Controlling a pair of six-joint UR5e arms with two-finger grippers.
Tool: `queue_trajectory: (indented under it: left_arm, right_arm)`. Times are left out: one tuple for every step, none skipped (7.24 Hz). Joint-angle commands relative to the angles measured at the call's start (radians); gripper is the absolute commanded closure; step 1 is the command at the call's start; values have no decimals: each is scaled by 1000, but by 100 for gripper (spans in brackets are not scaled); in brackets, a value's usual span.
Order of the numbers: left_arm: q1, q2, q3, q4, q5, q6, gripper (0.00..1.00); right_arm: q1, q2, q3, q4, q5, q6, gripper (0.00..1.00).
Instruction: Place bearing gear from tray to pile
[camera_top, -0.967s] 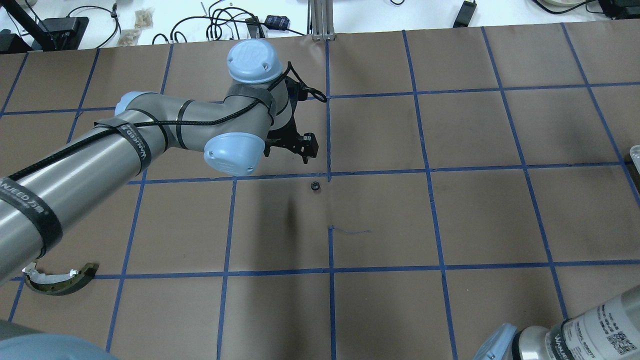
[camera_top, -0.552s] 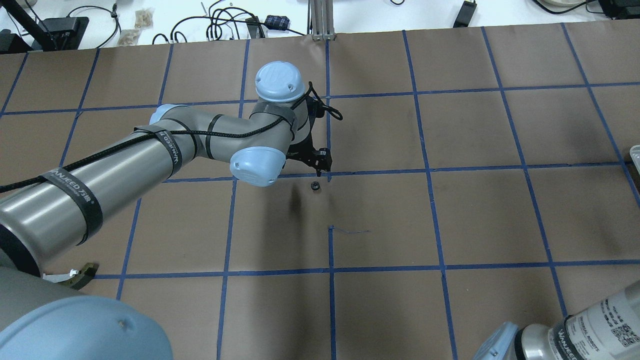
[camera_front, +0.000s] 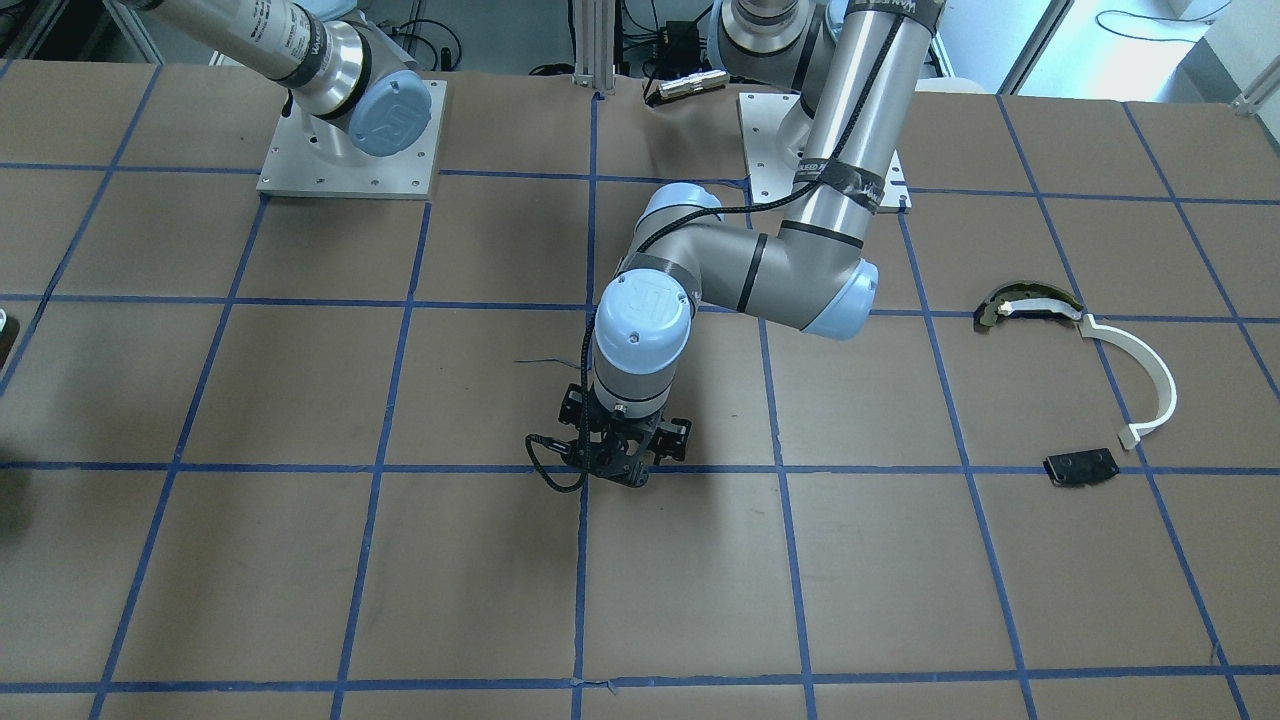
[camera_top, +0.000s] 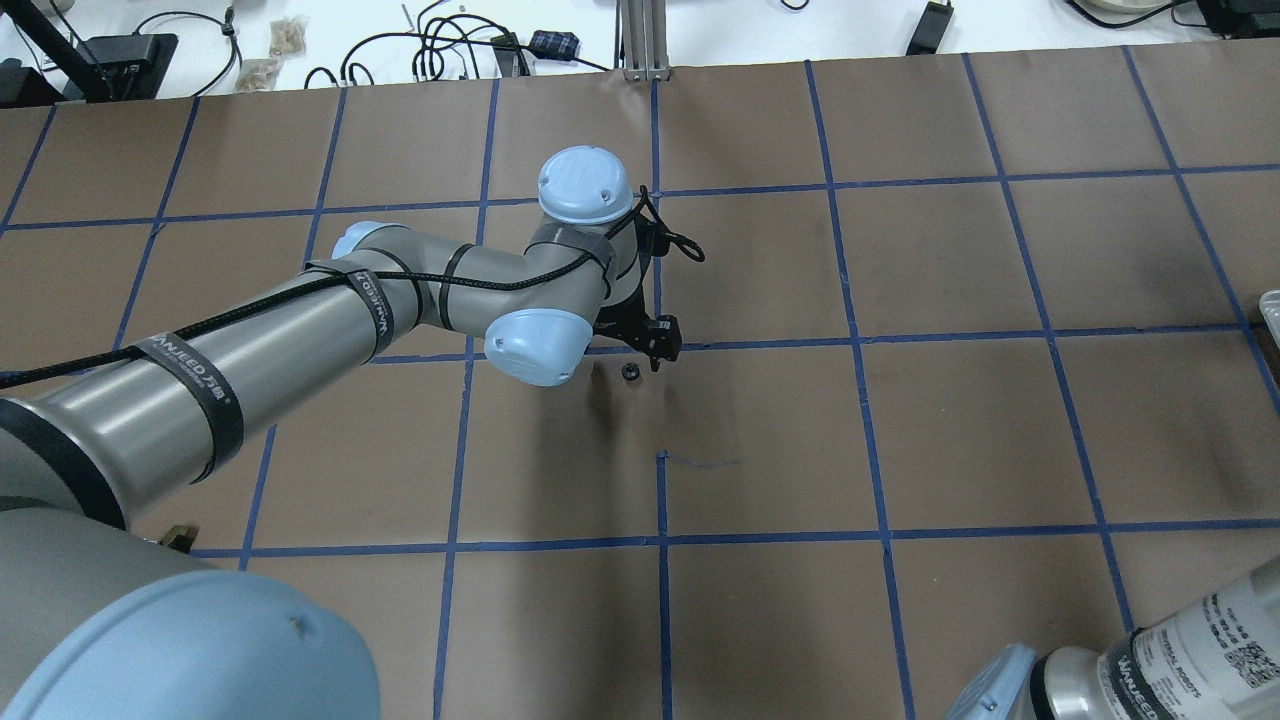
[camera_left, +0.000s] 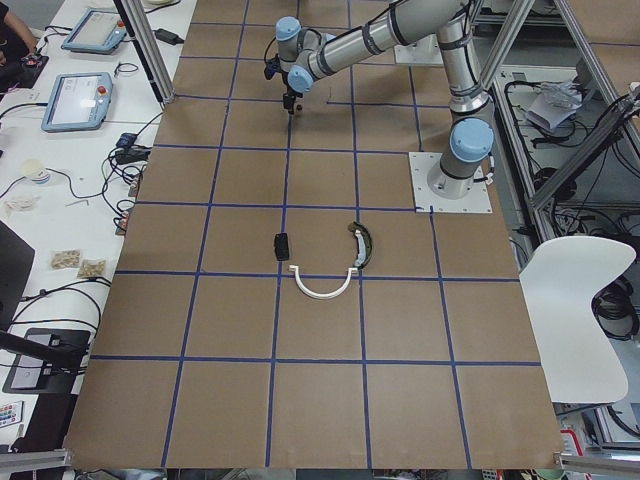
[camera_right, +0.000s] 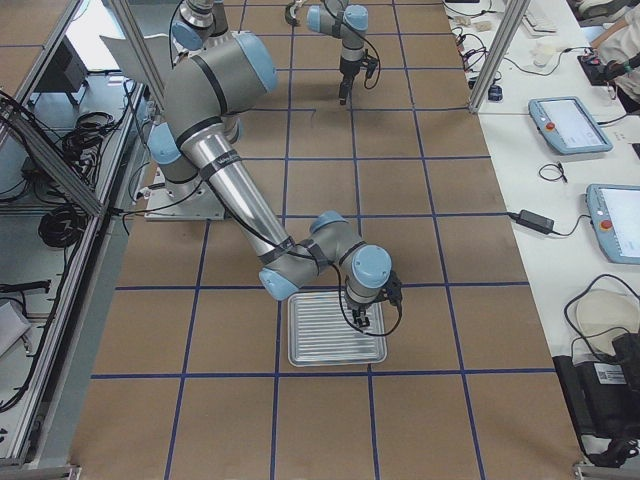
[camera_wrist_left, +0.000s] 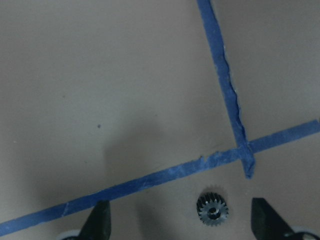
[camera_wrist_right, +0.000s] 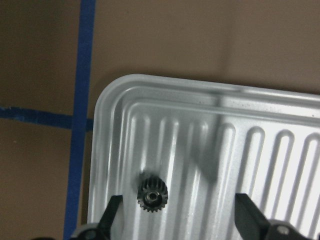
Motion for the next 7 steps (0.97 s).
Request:
queue_trajectory:
  left_arm:
    - [-2,-6,1,0,-32,2,6]
    - [-2,-8,1,0,-32,9,21]
    - [-2,-14,2,0,-30,11,25]
    - [0,-23,2,0,-29,11,35]
    - [-2,-25,4,-4,-29,11,59]
    - [-2,-25,4,-9,-30,11,85]
    - [0,-25,5,-11,-30,12,100]
  right_arm:
    - [-1,21,-1,1,-2,2,36]
    - [5,21,-6,1,-2,3,40]
    - [7,21,-6,1,3,5,41]
    - [8,21,-6,1,1,5,54]
    - [8,21,-7,1,0,18,67]
    - [8,21,-9,1,-2,20,74]
    - [8,21,-12,0,-2,20,84]
